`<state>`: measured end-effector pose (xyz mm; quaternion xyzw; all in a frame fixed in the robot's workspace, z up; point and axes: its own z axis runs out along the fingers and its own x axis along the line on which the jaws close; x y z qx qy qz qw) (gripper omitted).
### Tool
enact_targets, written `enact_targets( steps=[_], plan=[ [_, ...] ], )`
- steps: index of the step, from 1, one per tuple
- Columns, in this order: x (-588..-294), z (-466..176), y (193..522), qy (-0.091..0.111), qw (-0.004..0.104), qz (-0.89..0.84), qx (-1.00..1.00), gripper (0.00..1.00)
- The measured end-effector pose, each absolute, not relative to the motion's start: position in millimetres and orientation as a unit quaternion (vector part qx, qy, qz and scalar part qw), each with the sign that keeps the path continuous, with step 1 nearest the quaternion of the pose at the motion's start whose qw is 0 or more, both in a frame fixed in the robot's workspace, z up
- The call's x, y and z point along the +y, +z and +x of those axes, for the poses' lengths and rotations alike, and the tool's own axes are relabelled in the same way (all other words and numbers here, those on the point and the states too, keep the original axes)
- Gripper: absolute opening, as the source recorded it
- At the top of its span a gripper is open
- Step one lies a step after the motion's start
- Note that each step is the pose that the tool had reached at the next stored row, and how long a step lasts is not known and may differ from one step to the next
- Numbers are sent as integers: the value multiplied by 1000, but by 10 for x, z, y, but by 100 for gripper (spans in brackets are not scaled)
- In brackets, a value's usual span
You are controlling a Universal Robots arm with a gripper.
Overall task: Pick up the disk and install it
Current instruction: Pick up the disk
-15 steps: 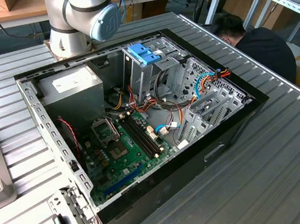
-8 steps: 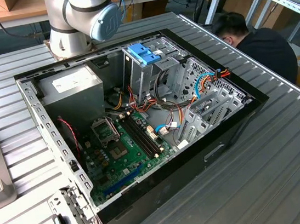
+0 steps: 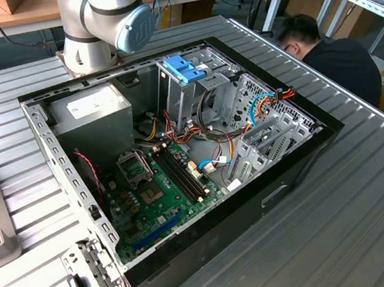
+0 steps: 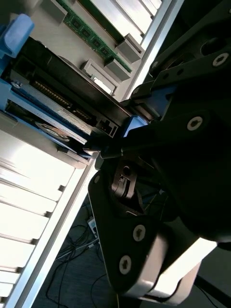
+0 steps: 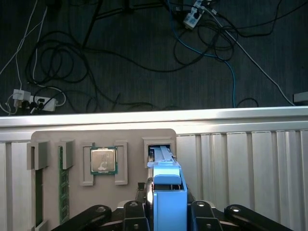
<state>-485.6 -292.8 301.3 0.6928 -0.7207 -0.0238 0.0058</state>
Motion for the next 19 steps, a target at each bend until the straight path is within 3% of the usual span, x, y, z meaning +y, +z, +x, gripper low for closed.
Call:
enact_targets(
  steps=[19],
  plan=[
    [-2928, -4856, 3072, -24, 6, 693, -721, 37]
  ],
)
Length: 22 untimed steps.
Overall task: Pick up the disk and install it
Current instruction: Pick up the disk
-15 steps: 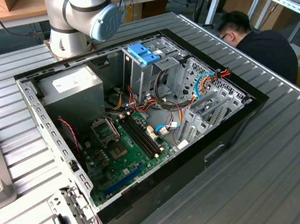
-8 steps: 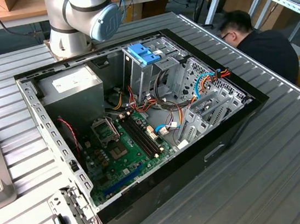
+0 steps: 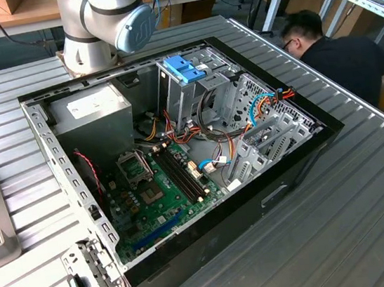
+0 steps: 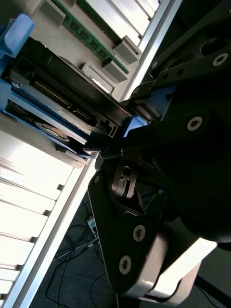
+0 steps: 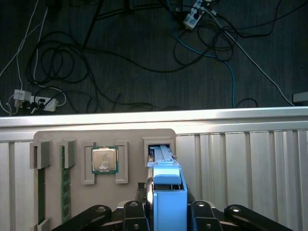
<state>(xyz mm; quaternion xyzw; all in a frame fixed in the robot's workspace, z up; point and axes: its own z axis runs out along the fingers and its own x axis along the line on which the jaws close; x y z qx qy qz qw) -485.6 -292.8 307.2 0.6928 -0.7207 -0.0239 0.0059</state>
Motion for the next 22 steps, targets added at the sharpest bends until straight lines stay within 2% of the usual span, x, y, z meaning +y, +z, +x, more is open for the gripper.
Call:
enact_targets(
  steps=[22],
  plan=[
    [-2928, -4856, 3126, -24, 6, 693, -721, 37]
  ],
)
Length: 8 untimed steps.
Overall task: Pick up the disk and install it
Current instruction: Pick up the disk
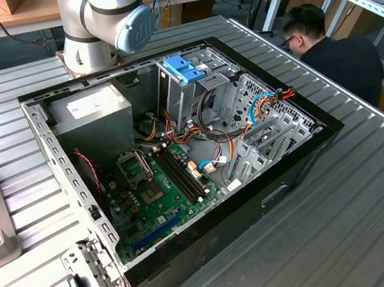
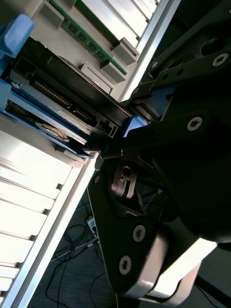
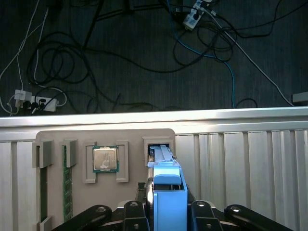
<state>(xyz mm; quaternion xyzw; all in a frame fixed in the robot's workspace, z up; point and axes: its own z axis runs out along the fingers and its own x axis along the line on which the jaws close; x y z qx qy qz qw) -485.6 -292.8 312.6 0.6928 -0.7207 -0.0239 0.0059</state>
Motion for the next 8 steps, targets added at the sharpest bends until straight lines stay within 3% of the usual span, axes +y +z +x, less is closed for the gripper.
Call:
enact_targets(
  steps=[8],
  plan=[
    [-2928, -4856, 3142, -24, 6, 693, -721, 37]
  ],
)
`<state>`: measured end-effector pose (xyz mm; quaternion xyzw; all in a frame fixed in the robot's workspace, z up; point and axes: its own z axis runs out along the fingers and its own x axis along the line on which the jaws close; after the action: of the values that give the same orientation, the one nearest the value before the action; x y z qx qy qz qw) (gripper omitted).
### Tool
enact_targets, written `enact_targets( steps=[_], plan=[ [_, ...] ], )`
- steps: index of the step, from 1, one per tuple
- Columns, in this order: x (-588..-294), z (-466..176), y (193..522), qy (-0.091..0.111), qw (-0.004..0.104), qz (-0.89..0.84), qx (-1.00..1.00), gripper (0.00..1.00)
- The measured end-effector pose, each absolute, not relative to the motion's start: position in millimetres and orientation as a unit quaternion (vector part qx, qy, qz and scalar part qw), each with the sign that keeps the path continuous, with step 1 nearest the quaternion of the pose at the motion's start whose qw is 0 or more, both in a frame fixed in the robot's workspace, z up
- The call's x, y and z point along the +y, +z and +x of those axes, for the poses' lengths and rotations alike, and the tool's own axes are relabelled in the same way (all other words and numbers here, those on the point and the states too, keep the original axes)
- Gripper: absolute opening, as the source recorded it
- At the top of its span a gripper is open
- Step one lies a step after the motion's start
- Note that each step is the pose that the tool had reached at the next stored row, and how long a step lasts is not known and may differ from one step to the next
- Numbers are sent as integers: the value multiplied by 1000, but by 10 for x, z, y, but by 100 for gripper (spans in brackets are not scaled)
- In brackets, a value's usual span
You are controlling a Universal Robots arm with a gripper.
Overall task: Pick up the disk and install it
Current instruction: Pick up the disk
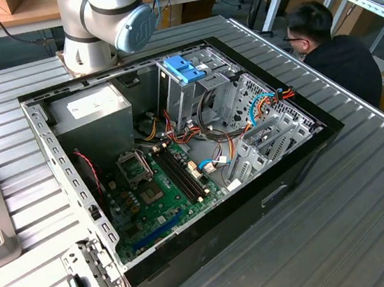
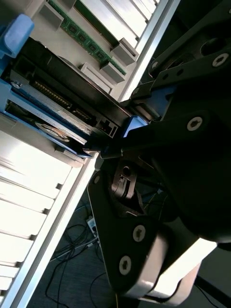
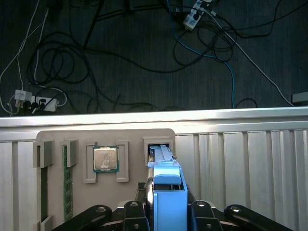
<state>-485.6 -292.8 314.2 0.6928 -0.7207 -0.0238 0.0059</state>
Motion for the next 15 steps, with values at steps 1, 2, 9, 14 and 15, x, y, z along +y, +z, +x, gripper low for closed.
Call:
enact_targets(
  steps=[1, 2, 9, 14, 15],
  plan=[
    [-2928, -4856, 3144, -24, 6, 693, -721, 37],
    [-2928, -4856, 3146, -24, 6, 693, -721, 37],
    [-2928, -4856, 3187, -24, 6, 693, -721, 37],
    [-2928, -4856, 3216, -24, 6, 693, -721, 37],
    [-2928, -4856, 3220, -24, 6, 693, -721, 37]
  ],
)
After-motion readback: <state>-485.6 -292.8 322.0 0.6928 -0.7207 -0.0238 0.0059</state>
